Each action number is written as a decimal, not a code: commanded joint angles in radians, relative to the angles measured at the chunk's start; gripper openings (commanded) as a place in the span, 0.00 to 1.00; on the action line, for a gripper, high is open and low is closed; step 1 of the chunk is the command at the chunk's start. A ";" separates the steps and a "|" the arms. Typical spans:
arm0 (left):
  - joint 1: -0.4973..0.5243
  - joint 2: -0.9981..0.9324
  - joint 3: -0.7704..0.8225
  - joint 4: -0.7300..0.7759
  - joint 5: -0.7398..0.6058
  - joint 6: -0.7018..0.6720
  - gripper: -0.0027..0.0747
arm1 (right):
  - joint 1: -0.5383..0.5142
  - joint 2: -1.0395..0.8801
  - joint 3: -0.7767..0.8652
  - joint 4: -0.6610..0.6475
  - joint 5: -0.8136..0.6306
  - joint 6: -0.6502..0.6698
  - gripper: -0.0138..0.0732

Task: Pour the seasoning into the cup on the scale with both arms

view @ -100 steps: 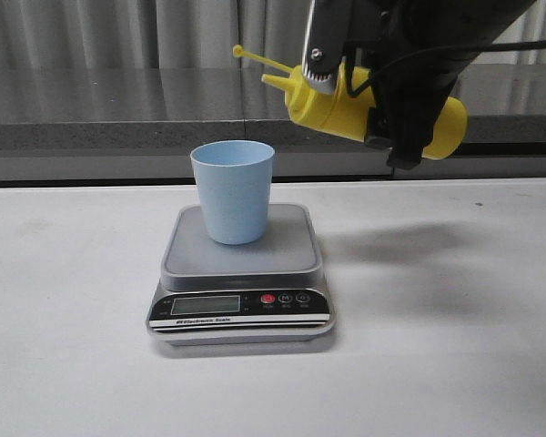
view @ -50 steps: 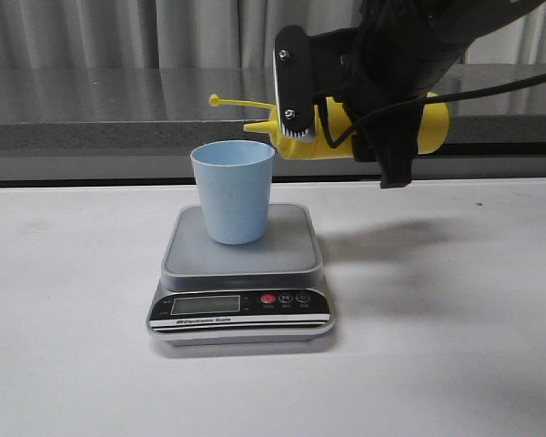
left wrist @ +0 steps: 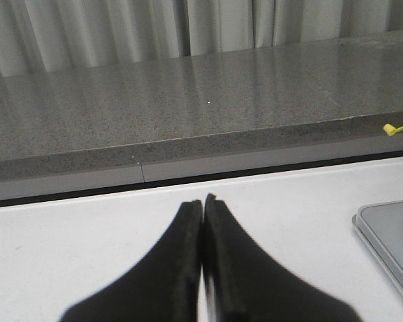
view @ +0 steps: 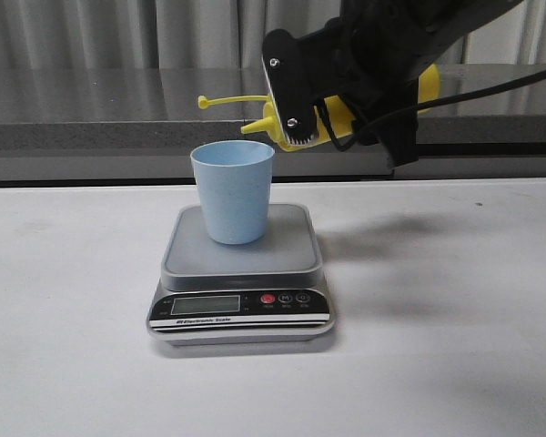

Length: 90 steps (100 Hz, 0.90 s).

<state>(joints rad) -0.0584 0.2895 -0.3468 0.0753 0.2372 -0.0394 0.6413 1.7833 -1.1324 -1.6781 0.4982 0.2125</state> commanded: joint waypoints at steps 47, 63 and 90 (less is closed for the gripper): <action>0.001 0.006 -0.026 -0.008 -0.082 -0.001 0.01 | 0.003 -0.050 -0.035 -0.064 0.070 0.105 0.41; 0.001 0.006 -0.026 -0.008 -0.082 -0.001 0.01 | 0.000 -0.055 -0.035 -0.063 0.064 0.218 0.41; 0.001 0.006 -0.026 -0.008 -0.082 -0.001 0.01 | -0.031 -0.133 -0.035 -0.004 -0.092 0.390 0.41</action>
<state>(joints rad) -0.0584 0.2895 -0.3468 0.0753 0.2372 -0.0394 0.6308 1.7408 -1.1324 -1.6809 0.4377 0.5415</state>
